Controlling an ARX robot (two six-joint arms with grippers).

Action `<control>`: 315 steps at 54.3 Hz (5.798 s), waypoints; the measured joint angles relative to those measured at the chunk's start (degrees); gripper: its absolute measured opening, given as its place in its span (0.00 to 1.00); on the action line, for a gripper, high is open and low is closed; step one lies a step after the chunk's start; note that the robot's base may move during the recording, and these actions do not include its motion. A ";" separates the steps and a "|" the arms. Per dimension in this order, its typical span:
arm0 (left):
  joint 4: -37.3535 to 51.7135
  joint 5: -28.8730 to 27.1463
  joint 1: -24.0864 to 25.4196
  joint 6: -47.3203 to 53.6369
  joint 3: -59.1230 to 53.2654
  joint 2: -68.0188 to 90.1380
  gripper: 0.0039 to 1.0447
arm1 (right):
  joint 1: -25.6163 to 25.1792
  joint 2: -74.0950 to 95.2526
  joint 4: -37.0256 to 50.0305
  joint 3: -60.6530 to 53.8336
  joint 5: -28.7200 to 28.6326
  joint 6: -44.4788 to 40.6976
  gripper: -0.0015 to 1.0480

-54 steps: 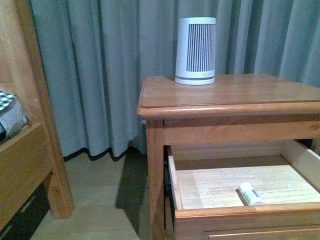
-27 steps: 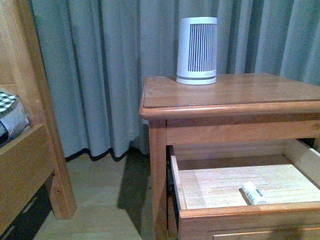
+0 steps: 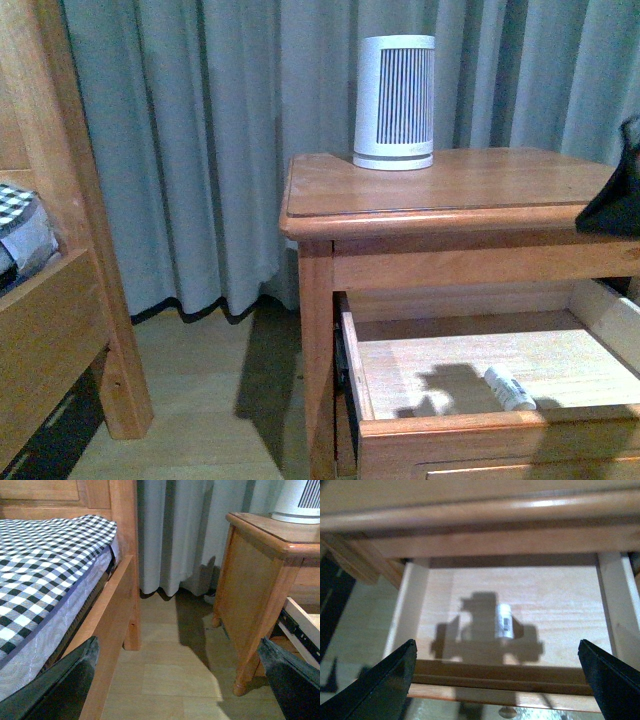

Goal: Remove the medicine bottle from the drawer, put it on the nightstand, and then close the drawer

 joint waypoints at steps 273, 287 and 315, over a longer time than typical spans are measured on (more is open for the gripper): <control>0.00 -0.02 0.00 0.00 0.02 0.00 0.94 | 2.32 15.76 57.42 -31.85 8.37 -10.75 0.03; 0.00 0.00 0.00 0.00 0.02 0.00 0.94 | -0.11 26.21 57.59 -19.10 7.78 -13.75 0.03; 0.00 0.00 0.00 0.00 0.02 0.00 0.94 | -1.97 37.29 52.76 2.60 1.90 -23.89 0.03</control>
